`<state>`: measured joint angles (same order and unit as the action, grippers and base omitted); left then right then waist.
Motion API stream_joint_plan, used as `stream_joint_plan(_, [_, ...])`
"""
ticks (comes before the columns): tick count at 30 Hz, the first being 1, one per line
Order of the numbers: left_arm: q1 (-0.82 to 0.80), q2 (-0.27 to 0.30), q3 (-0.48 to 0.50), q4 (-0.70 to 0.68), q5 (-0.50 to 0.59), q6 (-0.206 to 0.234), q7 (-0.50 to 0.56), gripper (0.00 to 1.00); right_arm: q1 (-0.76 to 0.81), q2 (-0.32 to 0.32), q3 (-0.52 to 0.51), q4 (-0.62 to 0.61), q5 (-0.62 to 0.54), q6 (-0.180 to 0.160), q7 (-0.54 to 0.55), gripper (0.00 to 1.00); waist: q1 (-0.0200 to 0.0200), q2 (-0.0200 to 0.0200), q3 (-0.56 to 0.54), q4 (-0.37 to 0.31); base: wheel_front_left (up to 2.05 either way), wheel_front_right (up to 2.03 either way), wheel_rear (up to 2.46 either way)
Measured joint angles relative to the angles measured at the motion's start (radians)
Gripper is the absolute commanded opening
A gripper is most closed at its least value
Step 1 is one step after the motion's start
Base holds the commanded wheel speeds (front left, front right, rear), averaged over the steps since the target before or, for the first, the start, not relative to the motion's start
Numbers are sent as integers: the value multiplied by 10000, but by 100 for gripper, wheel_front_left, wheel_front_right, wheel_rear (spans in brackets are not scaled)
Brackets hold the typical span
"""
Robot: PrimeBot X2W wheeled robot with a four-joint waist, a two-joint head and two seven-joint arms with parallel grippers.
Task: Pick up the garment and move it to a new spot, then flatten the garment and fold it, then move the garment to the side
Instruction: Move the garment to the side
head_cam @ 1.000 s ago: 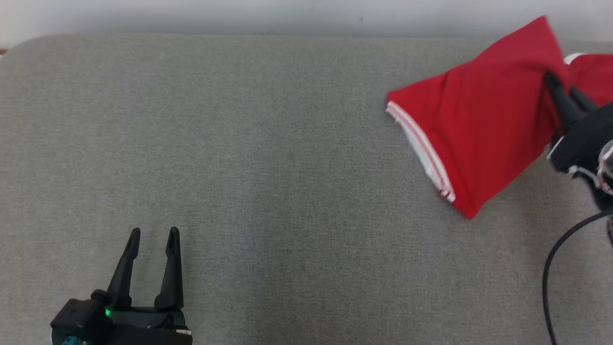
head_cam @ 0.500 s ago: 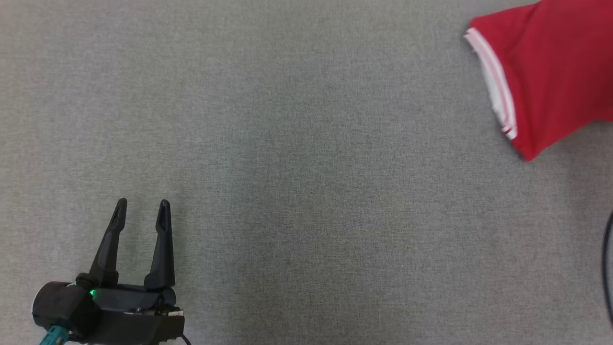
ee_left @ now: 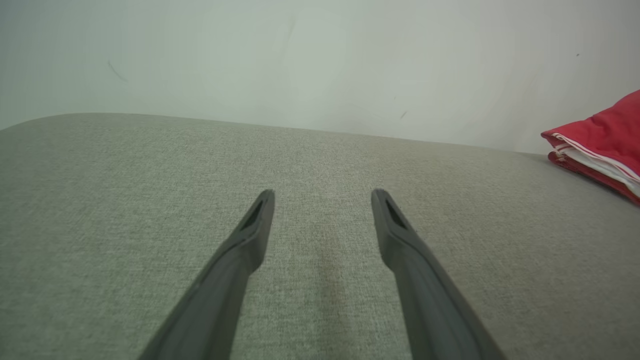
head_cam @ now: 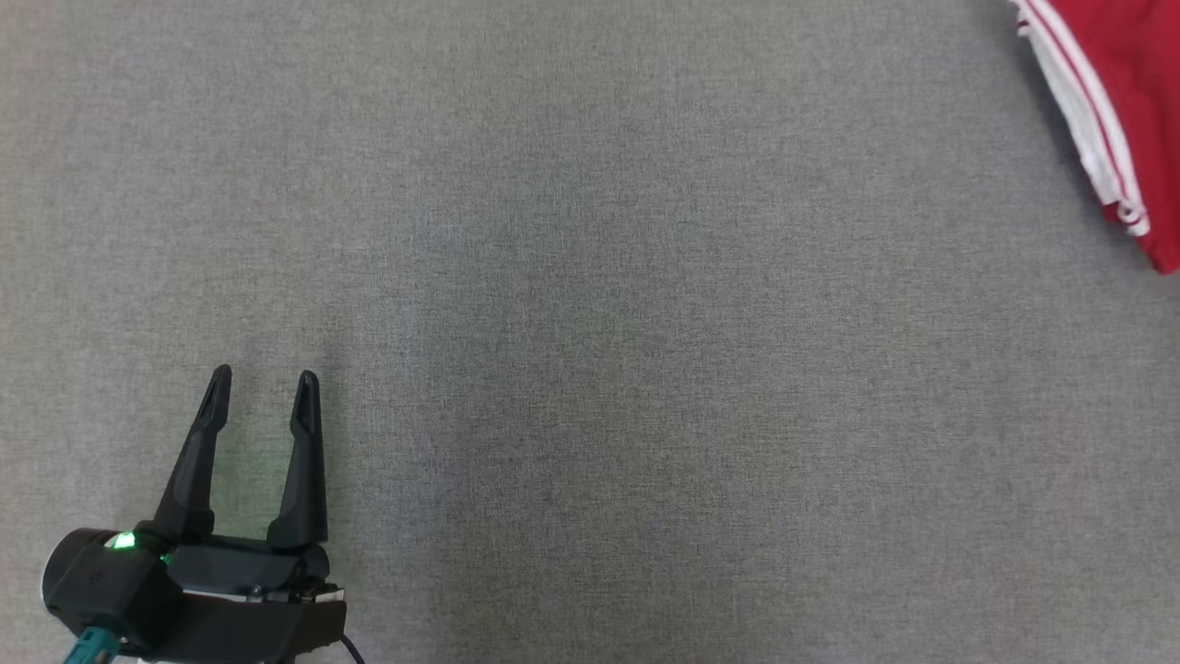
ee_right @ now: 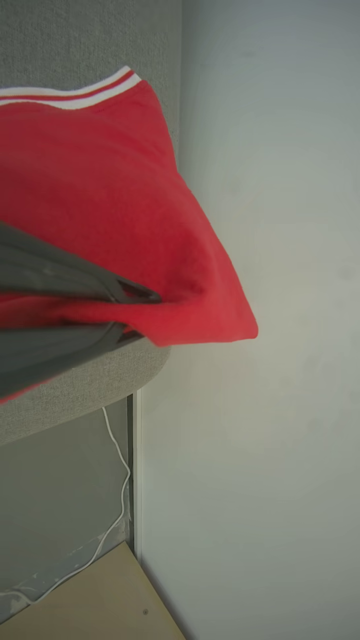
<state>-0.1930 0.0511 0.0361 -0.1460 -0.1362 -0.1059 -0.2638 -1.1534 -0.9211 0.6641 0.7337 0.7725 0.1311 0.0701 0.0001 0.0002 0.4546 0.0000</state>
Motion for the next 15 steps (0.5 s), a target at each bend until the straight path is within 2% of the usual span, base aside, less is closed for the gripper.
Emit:
stream_joint_plan(12, [-52,10,128,-36,121,-69,0,100,-373,104,382,1252,-151,0,-203,0,-1,-1,269,-67,0,0,0])
stream_joint_plan(13, [-91,12,132,-12,121,-69,0,100,-416,98,441,1383,-226,0,-198,29,0,0,275,-63,0,0,0])
stream_joint_plan(14, [-128,10,138,8,121,-71,0,100,-445,104,500,1488,-305,0,-182,48,0,-1,274,-56,0,0,0])
stream_joint_plan(15, [-128,12,144,12,121,-71,0,100,-455,128,531,1576,-334,0,-224,100,-1,-1,266,-53,0,0,0])
